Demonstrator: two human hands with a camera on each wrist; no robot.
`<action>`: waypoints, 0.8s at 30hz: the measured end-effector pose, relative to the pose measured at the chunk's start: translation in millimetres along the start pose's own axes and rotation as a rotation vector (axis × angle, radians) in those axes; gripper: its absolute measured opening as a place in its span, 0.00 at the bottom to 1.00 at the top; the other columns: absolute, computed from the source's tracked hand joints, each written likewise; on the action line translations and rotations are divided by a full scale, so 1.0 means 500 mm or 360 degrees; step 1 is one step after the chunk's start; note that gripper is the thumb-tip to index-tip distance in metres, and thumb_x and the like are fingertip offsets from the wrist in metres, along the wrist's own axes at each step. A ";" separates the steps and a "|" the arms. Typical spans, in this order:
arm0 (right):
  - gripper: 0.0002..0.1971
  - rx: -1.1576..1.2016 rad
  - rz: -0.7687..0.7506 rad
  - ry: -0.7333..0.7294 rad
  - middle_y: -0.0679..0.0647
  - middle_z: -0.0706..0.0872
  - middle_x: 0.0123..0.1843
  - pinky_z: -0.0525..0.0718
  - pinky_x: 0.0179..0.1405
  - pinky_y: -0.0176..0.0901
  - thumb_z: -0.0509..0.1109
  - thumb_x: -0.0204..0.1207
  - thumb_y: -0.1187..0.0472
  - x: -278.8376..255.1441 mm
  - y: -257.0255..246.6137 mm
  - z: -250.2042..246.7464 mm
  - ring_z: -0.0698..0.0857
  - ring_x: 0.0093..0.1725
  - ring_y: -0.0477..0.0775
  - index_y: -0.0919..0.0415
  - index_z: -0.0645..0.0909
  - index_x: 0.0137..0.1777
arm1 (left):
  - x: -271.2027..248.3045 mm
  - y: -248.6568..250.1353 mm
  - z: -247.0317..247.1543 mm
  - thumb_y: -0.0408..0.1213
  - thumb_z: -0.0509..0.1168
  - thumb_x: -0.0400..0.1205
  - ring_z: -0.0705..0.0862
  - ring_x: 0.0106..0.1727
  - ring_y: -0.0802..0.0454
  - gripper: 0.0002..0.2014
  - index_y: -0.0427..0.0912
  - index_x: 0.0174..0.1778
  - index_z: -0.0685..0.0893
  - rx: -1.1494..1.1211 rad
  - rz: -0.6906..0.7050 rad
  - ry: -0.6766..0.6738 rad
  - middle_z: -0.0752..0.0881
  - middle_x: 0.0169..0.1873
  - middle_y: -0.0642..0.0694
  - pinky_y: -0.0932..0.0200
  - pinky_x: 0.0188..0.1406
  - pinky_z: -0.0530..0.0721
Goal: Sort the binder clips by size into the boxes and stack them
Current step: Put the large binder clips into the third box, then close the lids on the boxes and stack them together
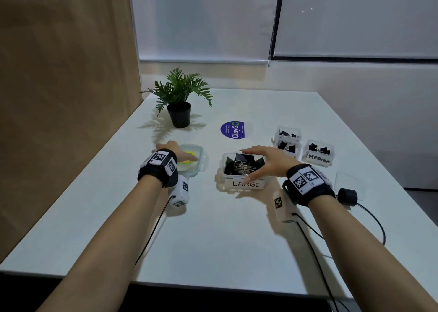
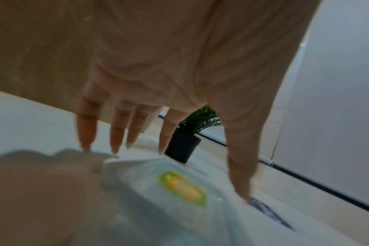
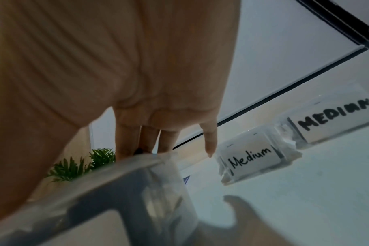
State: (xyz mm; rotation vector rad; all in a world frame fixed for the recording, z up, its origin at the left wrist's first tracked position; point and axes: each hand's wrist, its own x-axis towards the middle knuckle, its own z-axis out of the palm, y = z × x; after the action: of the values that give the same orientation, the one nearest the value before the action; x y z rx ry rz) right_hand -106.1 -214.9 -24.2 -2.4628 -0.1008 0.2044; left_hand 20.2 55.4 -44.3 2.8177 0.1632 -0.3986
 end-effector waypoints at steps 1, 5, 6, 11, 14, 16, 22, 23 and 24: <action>0.45 0.0006 0.0000 -0.0006 0.42 0.75 0.74 0.67 0.64 0.34 0.86 0.57 0.51 0.000 -0.001 0.000 0.77 0.66 0.43 0.47 0.72 0.77 | -0.005 -0.003 0.003 0.78 0.70 0.41 0.75 0.67 0.36 0.65 0.39 0.69 0.71 0.0028 -0.0040 -0.0011 0.76 0.66 0.36 0.46 0.66 0.78; 0.45 0.0046 0.0006 -0.0029 0.41 0.75 0.74 0.67 0.66 0.35 0.86 0.58 0.50 0.000 -0.003 0.000 0.75 0.62 0.40 0.46 0.71 0.77 | -0.012 0.003 0.007 0.72 0.78 0.43 0.70 0.73 0.39 0.70 0.36 0.77 0.61 0.0016 -0.0151 0.0009 0.69 0.71 0.37 0.46 0.70 0.75; 0.45 0.0053 0.0001 -0.0029 0.41 0.74 0.74 0.67 0.66 0.35 0.86 0.59 0.50 0.000 -0.003 0.000 0.75 0.62 0.41 0.46 0.71 0.77 | -0.009 0.006 0.003 0.69 0.80 0.45 0.71 0.73 0.40 0.69 0.34 0.77 0.62 -0.0010 -0.0135 -0.0027 0.71 0.72 0.38 0.48 0.69 0.76; 0.46 0.0049 0.0016 -0.0043 0.40 0.74 0.74 0.69 0.71 0.39 0.86 0.57 0.48 0.002 0.002 0.002 0.76 0.67 0.43 0.45 0.71 0.77 | -0.009 0.007 0.003 0.54 0.84 0.58 0.77 0.70 0.42 0.57 0.29 0.75 0.66 -0.0182 -0.0121 -0.0084 0.74 0.72 0.38 0.52 0.62 0.79; 0.46 0.0069 0.0008 -0.0056 0.40 0.74 0.74 0.68 0.70 0.38 0.86 0.57 0.49 0.005 0.004 0.003 0.75 0.67 0.43 0.46 0.71 0.77 | -0.005 0.006 0.009 0.54 0.85 0.55 0.79 0.68 0.42 0.54 0.29 0.72 0.70 -0.0419 -0.0102 -0.0028 0.78 0.68 0.39 0.50 0.64 0.80; 0.46 0.0072 0.0004 -0.0058 0.40 0.74 0.74 0.67 0.71 0.39 0.86 0.57 0.49 0.008 0.005 0.002 0.75 0.69 0.44 0.45 0.71 0.77 | 0.002 0.004 0.003 0.53 0.86 0.54 0.83 0.61 0.43 0.47 0.33 0.64 0.77 -0.0743 -0.0046 0.0025 0.83 0.59 0.42 0.51 0.61 0.82; 0.46 0.0100 0.0026 -0.0055 0.39 0.73 0.73 0.68 0.71 0.40 0.86 0.58 0.48 0.008 0.003 0.004 0.75 0.70 0.45 0.45 0.70 0.77 | -0.016 0.036 -0.026 0.32 0.77 0.72 0.86 0.44 0.41 0.20 0.29 0.55 0.79 -0.1464 0.0049 0.0375 0.83 0.47 0.39 0.42 0.47 0.89; 0.46 0.0106 0.0021 -0.0056 0.39 0.73 0.72 0.67 0.69 0.38 0.86 0.58 0.49 0.007 0.004 0.005 0.75 0.71 0.45 0.45 0.70 0.78 | -0.025 0.043 -0.033 0.29 0.75 0.73 0.84 0.43 0.40 0.14 0.32 0.51 0.79 -0.1497 0.0064 0.0465 0.82 0.48 0.39 0.42 0.41 0.90; 0.46 0.0105 0.0017 -0.0059 0.40 0.72 0.73 0.66 0.69 0.37 0.85 0.59 0.49 0.006 0.005 0.005 0.74 0.72 0.46 0.45 0.70 0.78 | -0.031 0.050 -0.040 0.28 0.74 0.74 0.84 0.42 0.40 0.11 0.35 0.48 0.80 -0.1480 0.0088 0.0570 0.82 0.49 0.39 0.41 0.37 0.90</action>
State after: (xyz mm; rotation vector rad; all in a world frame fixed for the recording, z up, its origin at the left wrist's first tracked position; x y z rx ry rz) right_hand -103.4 -215.0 -28.3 -2.3950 -0.0954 0.2540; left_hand 14.0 36.4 -14.8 1.9332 0.2605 0.1784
